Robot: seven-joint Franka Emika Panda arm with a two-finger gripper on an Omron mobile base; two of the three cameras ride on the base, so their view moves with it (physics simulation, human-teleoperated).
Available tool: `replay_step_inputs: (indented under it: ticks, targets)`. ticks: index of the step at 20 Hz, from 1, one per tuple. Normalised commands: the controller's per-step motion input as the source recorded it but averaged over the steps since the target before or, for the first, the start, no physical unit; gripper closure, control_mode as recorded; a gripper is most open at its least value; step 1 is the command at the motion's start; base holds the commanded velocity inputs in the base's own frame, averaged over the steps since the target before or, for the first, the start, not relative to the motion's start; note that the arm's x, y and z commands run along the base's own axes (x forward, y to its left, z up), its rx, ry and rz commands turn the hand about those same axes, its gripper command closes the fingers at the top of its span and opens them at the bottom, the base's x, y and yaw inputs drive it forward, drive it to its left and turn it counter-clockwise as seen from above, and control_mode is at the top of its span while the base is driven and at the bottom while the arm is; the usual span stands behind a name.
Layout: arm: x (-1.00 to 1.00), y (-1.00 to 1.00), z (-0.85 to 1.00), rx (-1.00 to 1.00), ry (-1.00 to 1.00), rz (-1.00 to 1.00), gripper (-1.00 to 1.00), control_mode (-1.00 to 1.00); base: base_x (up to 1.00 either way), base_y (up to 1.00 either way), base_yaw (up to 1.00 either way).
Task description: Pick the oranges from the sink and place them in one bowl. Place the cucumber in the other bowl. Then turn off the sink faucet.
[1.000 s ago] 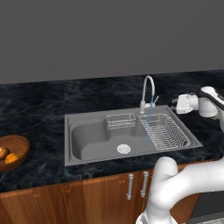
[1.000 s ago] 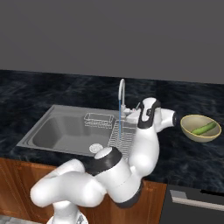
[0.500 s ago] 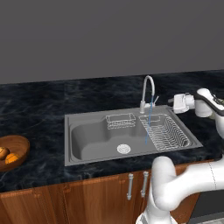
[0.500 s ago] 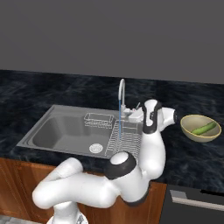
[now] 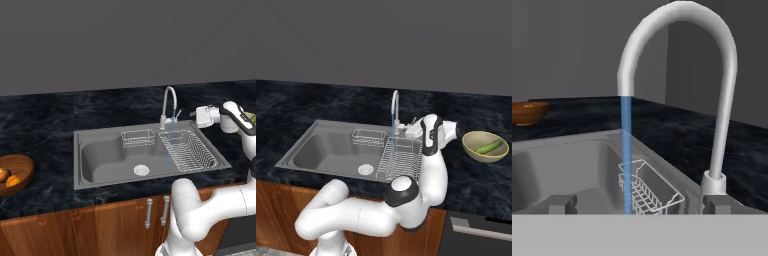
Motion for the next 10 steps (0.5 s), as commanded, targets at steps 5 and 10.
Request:
replay_step_inputs:
  ticks: [5,10]
  targets:
    - [0.21,0.0,0.0,0.0,0.0,0.02,-1.0,-1.0,0.0,0.0,0.0]
    - [0.23,0.0,-0.04,0.0,0.0,0.03,-1.0,-1.0,0.0,0.0,0.0]
